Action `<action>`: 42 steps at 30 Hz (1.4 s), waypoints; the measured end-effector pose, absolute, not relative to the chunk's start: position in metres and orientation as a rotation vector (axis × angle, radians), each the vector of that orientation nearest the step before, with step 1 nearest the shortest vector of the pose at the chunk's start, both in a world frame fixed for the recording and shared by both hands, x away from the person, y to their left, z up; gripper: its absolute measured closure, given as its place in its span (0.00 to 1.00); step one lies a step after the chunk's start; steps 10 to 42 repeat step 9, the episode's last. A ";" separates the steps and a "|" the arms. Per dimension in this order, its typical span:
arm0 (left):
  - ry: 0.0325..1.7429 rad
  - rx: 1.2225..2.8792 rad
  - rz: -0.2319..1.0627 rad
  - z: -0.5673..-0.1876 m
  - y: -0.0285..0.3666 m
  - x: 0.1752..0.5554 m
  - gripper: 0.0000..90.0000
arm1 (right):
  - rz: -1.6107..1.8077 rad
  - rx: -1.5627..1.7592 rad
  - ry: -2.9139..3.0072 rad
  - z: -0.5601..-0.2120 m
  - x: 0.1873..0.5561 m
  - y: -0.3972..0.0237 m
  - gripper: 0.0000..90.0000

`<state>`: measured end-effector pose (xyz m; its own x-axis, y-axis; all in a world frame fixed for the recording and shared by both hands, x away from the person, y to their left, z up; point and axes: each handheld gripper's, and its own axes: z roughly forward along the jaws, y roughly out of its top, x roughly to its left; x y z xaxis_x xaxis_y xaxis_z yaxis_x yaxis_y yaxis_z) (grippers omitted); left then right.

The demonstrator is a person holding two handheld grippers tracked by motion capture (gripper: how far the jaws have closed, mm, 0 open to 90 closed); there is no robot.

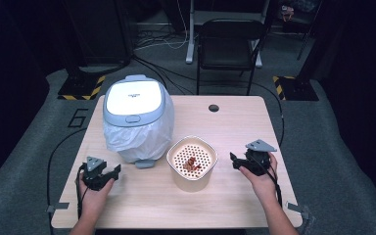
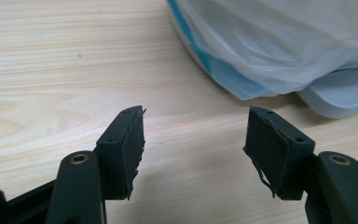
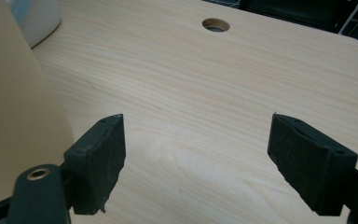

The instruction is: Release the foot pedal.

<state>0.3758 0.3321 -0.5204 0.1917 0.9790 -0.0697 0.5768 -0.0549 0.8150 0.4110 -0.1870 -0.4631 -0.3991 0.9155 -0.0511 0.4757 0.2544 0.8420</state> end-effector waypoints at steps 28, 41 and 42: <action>1.521 1.738 0.692 -0.523 0.344 0.381 0.40 | 0.990 1.318 2.004 -0.499 0.409 -0.198 0.21; 1.521 1.738 0.692 -0.523 0.344 0.381 0.40 | 0.990 1.318 2.004 -0.499 0.409 -0.198 0.21; 1.521 1.738 0.692 -0.523 0.344 0.381 0.40 | 0.990 1.318 2.004 -0.499 0.409 -0.198 0.21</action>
